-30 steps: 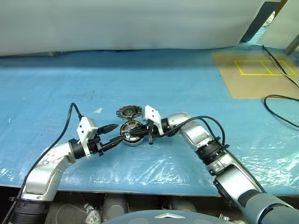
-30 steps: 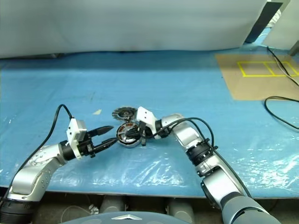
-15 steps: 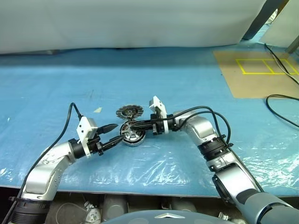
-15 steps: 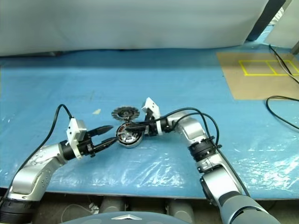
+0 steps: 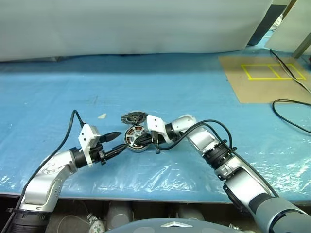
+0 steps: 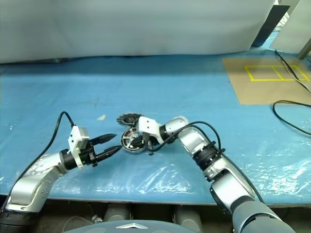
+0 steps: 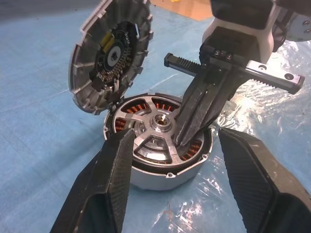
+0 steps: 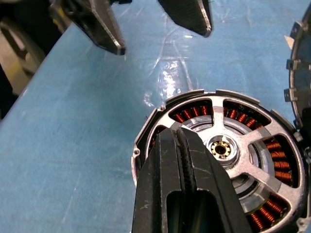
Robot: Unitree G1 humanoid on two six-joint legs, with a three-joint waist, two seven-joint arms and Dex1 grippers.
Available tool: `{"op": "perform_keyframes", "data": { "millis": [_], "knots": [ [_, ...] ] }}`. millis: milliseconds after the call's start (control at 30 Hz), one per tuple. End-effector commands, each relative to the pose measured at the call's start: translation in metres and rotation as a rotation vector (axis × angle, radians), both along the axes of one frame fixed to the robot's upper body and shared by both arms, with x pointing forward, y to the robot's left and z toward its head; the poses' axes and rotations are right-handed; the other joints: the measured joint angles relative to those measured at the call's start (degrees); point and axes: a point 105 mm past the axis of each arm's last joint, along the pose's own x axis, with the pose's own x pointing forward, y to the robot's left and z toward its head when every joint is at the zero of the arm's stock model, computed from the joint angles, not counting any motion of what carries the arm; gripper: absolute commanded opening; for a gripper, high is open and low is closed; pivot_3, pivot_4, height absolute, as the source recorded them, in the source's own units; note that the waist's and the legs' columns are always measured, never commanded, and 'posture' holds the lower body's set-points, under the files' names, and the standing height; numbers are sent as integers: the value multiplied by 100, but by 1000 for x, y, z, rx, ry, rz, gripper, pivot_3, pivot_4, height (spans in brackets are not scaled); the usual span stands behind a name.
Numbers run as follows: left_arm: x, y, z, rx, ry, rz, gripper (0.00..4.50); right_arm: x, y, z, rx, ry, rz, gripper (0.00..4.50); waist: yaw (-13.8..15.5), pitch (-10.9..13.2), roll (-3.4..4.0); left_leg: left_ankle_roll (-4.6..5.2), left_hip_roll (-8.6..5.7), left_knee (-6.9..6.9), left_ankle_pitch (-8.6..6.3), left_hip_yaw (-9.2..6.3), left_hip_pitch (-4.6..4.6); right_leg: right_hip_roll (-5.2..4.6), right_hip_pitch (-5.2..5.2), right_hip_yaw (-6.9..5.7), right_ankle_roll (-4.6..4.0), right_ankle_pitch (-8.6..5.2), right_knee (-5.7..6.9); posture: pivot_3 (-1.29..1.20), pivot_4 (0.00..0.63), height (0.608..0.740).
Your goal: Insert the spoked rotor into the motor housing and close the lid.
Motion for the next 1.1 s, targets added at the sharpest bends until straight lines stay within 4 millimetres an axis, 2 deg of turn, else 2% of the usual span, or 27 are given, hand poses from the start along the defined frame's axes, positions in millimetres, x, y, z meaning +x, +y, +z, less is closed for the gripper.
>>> {"op": "perform_keyframes", "data": {
  "millis": [33,100,200,333,400,567,633,667,733,800,900,1000,1033,1100],
  "knots": [
    [2,1,11,8,-50,5,2894,0,-6,8,85,194,-61,0,3,1,1,2,0,1,2,0,-19,0,-14,1,-2,2,0,0,150,740],
    [3,0,10,8,-50,5,2894,-4,-4,35,195,260,-32,0,15,6,1,24,1,8,15,5,-44,0,-29,0,-27,23,9,0,150,740],
    [5,0,9,8,-47,2,2894,-7,-2,63,301,312,-11,0,15,8,1,29,6,15,20,7,-82,5,-61,-2,-50,48,11,0,150,740],
    [5,-1,8,13,-44,-6,2894,-3,4,72,351,327,-62,0,-8,3,-6,24,4,19,47,7,-180,20,-154,-10,-25,67,16,0,150,740],
    [5,-1,8,12,-44,-7,2894,2,10,63,320,287,-107,0,-13,3,-6,19,2,20,45,7,-216,29,-186,-18,-25,68,15,0,150,740],
    [4,-2,6,12,-39,-9,2894,-5,14,12,95,141,-111,0,-10,4,-6,0,2,19,34,6,-240,31,-206,-25,-24,68,13,0,150,740],
    [3,-3,5,15,-35,-11,2894,-4,7,-15,-41,92,-118,0,-15,3,-3,-19,3,19,22,6,-233,26,-201,-25,-22,69,14,0,150,740],
    [3,-3,5,14,-33,-10,2894,-3,-1,-31,-139,4,-102,0,-27,2,-2,-19,4,19,22,7,-217,22,-189,-22,-21,69,15,0,150,740],
    [3,-2,6,14,-34,-8,2894,0,-13,-49,-248,-65,-81,0,-25,0,1,-20,8,18,21,7,-166,19,-140,-21,-40,55,11,0,150,740],
    [4,-3,6,14,-37,-8,2894,2,-8,-38,-156,20,-121,0,-13,-1,3,-17,7,12,19,12,-93,11,-67,-14,-44,38,6,0,150,740],
    [5,-2,7,14,-42,-4,2894,4,9,15,139,203,-142,0,25,11,2,7,2,11,5,10,-23,1,-8,-5,1,12,5,0,150,740],
    [6,-2,7,14,-43,-3,2894,10,12,61,349,329,-154,0,24,16,1,18,2,13,13,2,-58,-2,-40,2,-9,20,7,0,150,740],
    [6,-3,6,12,-43,-3,2894,12,11,72,403,364,-153,0,20,16,0,26,2,16,18,3,-69,-2,-51,2,-42,49,10,0,150,740],
    [6,-4,6,10,-42,-6,2894,14,10,85,462,393,-158,0,11,14,1,18,5,17,25,5,-100,2,-89,-1,-44,53,12,0,150,740]
  ]
}}
